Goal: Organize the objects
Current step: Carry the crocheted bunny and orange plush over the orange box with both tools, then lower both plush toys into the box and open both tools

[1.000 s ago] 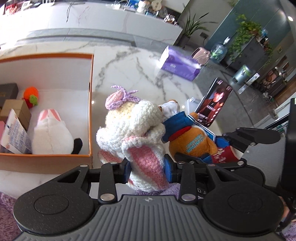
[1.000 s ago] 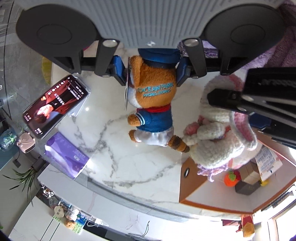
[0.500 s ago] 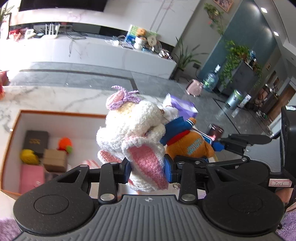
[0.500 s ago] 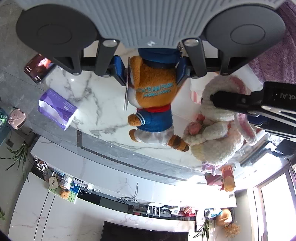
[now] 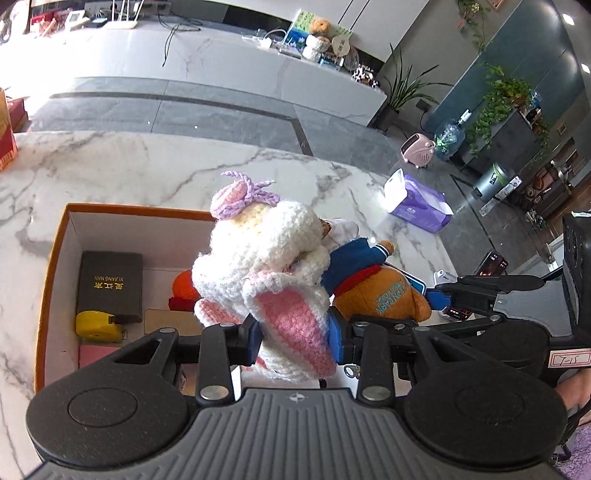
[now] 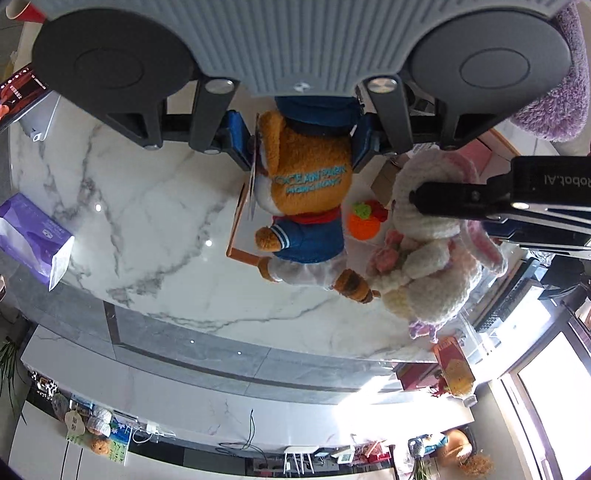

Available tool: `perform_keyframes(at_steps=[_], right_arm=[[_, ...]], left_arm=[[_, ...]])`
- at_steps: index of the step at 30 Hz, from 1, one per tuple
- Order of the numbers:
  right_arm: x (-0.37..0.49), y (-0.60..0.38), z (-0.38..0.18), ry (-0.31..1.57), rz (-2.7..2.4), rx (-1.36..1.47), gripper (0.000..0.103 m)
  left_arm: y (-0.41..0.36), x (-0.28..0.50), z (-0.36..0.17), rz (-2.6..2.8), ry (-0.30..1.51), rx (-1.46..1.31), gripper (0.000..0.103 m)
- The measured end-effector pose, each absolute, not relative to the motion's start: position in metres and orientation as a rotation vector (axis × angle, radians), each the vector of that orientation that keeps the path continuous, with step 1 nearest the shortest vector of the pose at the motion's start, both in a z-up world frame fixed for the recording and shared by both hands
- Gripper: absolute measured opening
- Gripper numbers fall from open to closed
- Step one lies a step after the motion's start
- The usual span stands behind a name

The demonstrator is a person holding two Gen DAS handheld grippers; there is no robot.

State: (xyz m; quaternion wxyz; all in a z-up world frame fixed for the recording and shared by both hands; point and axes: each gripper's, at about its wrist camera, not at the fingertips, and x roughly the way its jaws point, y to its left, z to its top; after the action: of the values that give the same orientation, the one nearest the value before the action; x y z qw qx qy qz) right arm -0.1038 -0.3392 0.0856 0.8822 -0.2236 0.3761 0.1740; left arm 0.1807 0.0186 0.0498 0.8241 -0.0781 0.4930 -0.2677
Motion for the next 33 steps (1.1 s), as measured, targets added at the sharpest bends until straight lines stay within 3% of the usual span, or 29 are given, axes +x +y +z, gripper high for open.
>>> perform_keyframes(at_steps=[8, 19, 31, 33], right_arm=[[-0.078, -0.33, 0.064, 0.858, 0.347, -0.498, 0.057], [-0.071, -0.302, 0.048, 0.779, 0.307, -0.721, 0.059], [-0.061, -0.293, 0.035, 0.785, 0.347, -0.846, 0.061], [-0.064, -0.295, 0.041, 0.783, 0.364, -0.83, 0.06]], left_arm=[[0.015, 0.22, 0.016, -0.642, 1.188, -0.052, 0.041], [0.004, 0.243, -0.016, -0.692, 1.283, 0.087, 0.042], [-0.001, 0.241, -0.015, -0.689, 1.229, 0.155, 0.055], [0.003, 0.239, -0.006, -0.685, 1.189, 0.152, 0.061]])
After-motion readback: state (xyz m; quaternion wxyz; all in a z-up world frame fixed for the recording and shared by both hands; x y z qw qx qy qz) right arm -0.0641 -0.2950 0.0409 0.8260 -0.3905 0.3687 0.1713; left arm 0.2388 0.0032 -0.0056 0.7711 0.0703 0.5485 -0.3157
